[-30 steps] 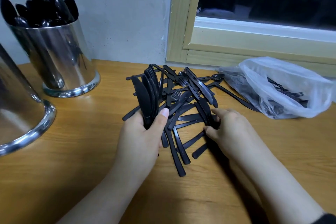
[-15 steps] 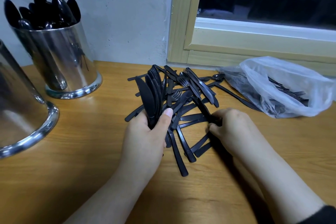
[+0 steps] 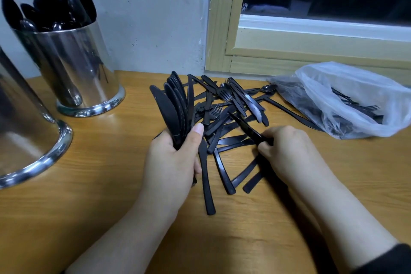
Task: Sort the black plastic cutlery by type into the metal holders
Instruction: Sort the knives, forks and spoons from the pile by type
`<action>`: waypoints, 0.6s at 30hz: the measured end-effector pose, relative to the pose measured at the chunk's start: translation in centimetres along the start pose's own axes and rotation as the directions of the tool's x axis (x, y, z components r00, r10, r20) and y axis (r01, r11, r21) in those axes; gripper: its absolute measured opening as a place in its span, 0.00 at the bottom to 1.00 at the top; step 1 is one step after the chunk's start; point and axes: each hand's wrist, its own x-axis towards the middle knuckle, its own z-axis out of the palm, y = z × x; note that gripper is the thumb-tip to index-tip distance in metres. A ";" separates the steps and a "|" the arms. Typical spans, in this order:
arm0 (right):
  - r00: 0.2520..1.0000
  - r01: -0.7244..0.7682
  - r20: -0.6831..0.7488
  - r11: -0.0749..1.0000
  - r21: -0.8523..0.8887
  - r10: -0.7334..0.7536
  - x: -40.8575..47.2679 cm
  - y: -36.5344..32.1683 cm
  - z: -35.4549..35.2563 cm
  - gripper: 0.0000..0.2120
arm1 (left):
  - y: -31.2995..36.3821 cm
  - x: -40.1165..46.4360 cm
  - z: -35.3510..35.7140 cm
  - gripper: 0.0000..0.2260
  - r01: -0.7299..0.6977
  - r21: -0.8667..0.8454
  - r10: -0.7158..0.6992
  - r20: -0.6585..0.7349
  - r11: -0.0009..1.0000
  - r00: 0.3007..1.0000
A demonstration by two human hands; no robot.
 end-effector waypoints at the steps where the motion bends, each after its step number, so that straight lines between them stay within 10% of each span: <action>1: 1.000 0.004 -0.001 1.000 0.000 -0.004 0.1 0.0 0.0 0.09 | 0.1 0.0 0.0 0.18 0.001 -0.021 -0.001 -0.007 1.000 1.000; 11: 0.839 0.468 -0.421 0.852 0.236 -0.344 -2.1 -2.2 2.0 0.08 | 0.6 -0.3 0.0 0.10 0.130 -0.349 -0.134 0.011 0.928 0.991; 18: 0.743 0.667 -0.287 0.703 0.247 -0.604 -5.2 -6.7 4.9 0.10 | 0.8 0.0 -0.2 0.11 0.185 -0.497 -0.197 0.030 0.848 0.980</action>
